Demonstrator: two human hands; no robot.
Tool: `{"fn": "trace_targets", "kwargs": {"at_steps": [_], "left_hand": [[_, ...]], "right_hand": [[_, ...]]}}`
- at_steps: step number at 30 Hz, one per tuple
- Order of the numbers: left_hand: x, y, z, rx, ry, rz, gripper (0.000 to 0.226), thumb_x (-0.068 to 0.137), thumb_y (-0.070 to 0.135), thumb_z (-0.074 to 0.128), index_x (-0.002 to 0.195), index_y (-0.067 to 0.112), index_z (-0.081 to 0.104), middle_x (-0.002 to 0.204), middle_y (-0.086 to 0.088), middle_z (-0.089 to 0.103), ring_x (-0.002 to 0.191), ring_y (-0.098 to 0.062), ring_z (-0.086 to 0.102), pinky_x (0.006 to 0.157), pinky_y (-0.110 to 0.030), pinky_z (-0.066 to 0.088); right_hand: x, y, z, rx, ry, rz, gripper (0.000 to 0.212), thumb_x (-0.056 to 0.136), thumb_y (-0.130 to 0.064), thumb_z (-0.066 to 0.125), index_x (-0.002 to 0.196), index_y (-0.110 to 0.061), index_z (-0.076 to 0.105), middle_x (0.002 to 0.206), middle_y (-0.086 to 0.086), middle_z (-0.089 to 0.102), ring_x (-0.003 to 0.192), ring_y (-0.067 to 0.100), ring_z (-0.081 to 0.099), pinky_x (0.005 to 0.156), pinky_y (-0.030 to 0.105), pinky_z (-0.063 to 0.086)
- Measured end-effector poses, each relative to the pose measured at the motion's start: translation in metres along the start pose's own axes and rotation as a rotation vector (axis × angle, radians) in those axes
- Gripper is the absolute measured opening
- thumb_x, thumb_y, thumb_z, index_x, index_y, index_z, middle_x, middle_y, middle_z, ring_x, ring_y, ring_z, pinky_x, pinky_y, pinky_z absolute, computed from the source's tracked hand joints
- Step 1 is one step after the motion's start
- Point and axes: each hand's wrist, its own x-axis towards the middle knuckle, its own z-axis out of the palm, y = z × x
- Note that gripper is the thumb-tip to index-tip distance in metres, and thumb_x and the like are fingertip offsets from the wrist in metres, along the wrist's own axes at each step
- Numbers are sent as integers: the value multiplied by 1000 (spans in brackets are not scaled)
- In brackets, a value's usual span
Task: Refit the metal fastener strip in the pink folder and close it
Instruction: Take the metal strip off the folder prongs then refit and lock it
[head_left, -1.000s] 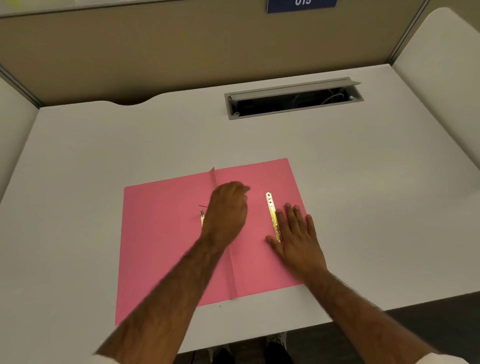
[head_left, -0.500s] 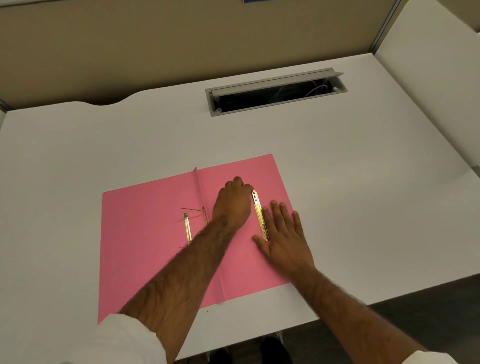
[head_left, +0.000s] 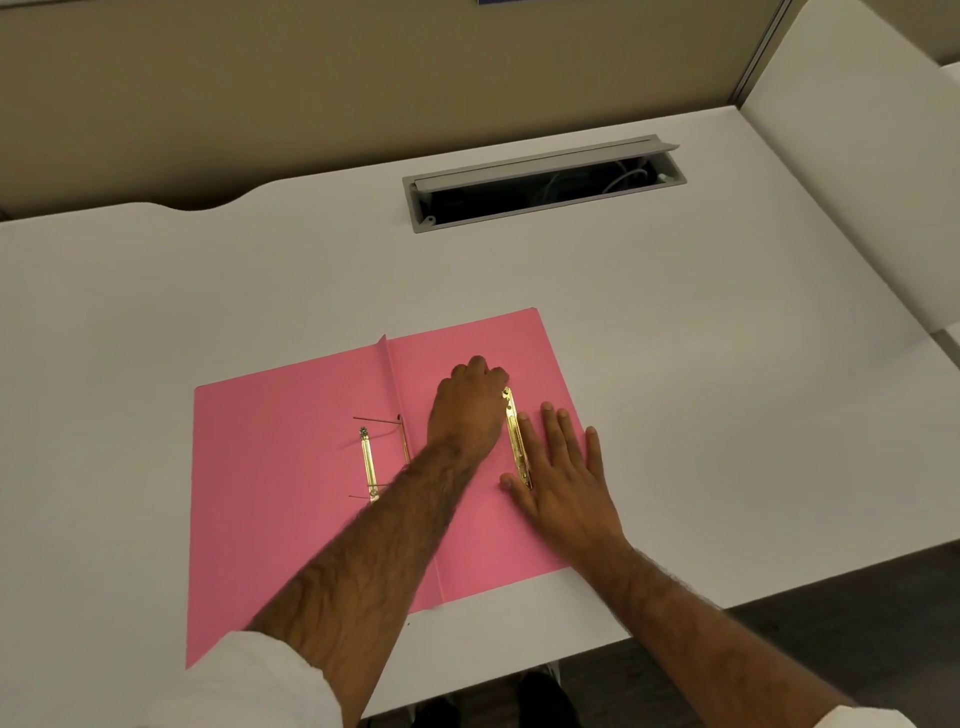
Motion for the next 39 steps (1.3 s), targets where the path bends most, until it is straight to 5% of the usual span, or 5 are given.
{"fn": "trace_targets", "kwargs": {"at_steps": [6,18,29,33,39], "left_hand": [[2,-1,-3,-15,-7,10,31,89,12,68,120,12,65,111,-8,64,93,-21,60,75,-34,53],[4,3,-2,-42,-56,-6,24,94,14,62,117,9,68,110,-8,64,92,-21,60,78,-38,58],[8,6,-17,-783,-139,-447,4,95,10,63,98,9,61,87,-3,66,77,-18,65,60,-27,50],[1,1,-35,-945,-146,-489,11,94,9,66,104,5,63,90,-11,73,66,-15,67,56,-22,49],[-24,-35,-76,-1100,-103,-517,13,95,9,65,107,6,66,90,-10,74,71,-17,70,64,-28,59]], "right_hand": [[-57,8,13,-24,35,-81,66,102,-56,29,156,-17,24,165,9,19,153,27,10,121,57,12],[-62,7,14,-77,-21,-72,76,99,-63,27,158,-18,10,168,8,2,154,29,0,120,61,7],[-62,1,1,-4,18,-37,67,101,-59,25,155,-19,28,165,7,20,153,26,12,120,59,7],[-49,-17,-21,319,171,41,50,102,-48,38,140,-18,51,142,1,55,133,18,49,116,44,30],[-12,-63,-63,1098,50,360,13,92,-19,68,103,-21,72,79,-4,74,69,11,69,63,23,56]]}}
